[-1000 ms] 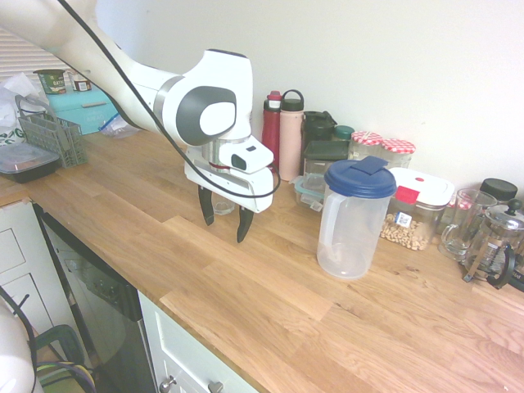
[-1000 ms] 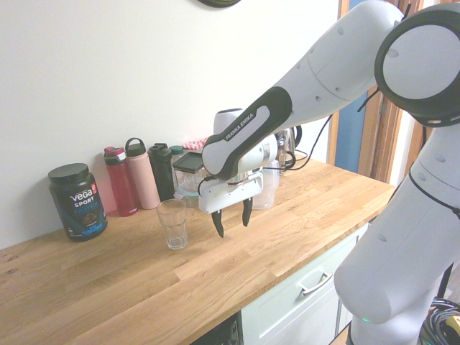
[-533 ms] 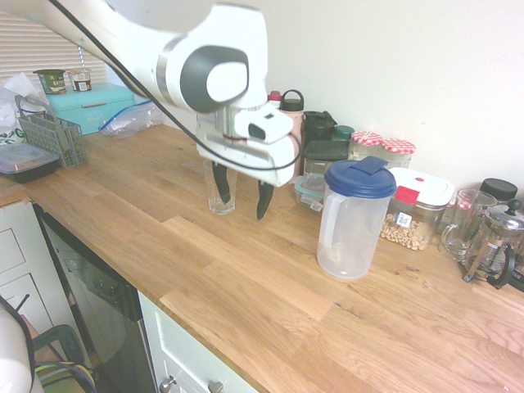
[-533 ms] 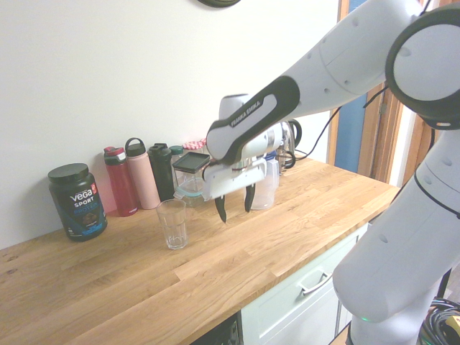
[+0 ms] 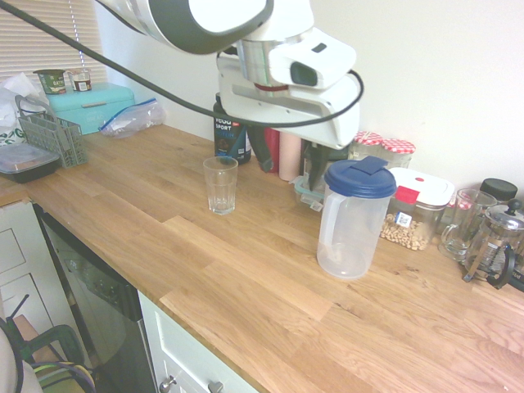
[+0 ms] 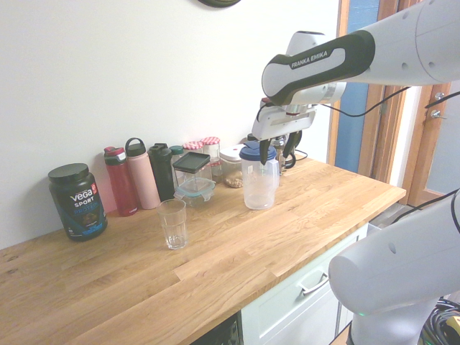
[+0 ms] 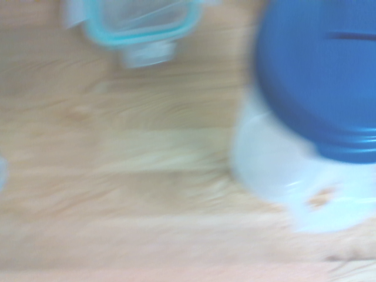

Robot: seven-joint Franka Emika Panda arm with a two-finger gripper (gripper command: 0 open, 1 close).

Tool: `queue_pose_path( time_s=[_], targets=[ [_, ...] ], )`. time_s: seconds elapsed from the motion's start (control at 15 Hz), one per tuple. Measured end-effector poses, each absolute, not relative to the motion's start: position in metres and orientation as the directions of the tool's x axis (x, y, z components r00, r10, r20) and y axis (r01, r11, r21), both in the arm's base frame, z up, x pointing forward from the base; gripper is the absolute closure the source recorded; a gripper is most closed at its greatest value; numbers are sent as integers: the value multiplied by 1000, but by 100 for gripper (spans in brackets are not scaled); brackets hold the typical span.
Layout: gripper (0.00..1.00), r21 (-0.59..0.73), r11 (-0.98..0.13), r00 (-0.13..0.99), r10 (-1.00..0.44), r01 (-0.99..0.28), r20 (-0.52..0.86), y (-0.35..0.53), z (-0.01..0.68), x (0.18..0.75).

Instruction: Pour me some water

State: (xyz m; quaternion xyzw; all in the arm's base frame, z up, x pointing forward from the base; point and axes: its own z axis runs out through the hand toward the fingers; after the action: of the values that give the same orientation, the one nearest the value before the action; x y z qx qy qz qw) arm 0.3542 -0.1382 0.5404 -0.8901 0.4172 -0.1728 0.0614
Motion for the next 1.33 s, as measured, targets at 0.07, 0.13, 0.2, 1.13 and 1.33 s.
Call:
queue_pose_path(
  time_s=[0.07,0.13,0.2,1.13,1.33],
  targets=[
    [0,-259,-636,580,-770,-727,265,-146,531,359],
    [0,-259,-631,573,-774,-731,271,-150,521,365],
    [0,-258,-628,568,-776,-734,275,-154,510,372],
    [100,-237,-611,540,-786,-755,302,-176,464,418],
    [100,-236,-611,542,-785,-755,299,-177,464,420]
  ],
)
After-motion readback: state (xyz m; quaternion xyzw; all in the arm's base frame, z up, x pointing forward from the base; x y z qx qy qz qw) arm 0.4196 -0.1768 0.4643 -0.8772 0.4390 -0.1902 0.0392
